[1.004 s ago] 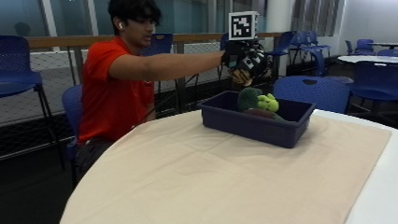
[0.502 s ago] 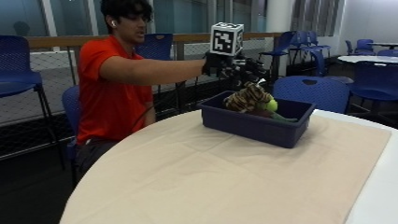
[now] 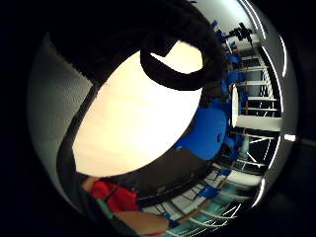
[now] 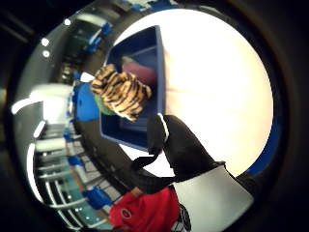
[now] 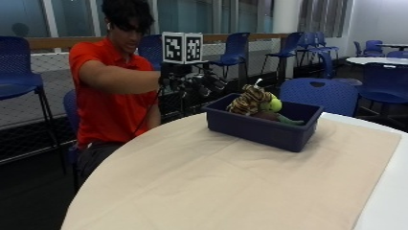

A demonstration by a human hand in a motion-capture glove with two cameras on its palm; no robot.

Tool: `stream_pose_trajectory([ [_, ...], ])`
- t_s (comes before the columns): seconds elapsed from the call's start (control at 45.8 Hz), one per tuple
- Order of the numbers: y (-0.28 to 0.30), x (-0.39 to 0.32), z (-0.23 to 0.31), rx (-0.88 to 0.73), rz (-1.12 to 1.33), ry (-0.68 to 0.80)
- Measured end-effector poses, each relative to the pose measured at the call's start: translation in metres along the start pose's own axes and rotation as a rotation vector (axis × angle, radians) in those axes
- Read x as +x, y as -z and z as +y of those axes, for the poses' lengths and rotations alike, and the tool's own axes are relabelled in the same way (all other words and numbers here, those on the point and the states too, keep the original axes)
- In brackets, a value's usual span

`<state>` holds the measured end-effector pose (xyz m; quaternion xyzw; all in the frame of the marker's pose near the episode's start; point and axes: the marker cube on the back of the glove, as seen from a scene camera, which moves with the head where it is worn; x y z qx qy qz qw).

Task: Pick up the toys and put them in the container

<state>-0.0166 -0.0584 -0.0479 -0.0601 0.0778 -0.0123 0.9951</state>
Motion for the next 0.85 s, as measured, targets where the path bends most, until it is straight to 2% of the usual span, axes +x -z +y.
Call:
stream_pose_trajectory([
  [0.262, -0.011, 0.036, 0.011, -0.009, -0.036, -0.041],
  [0.851, -0.001, 0.042, 0.022, -0.023, -0.01, -0.048],
])
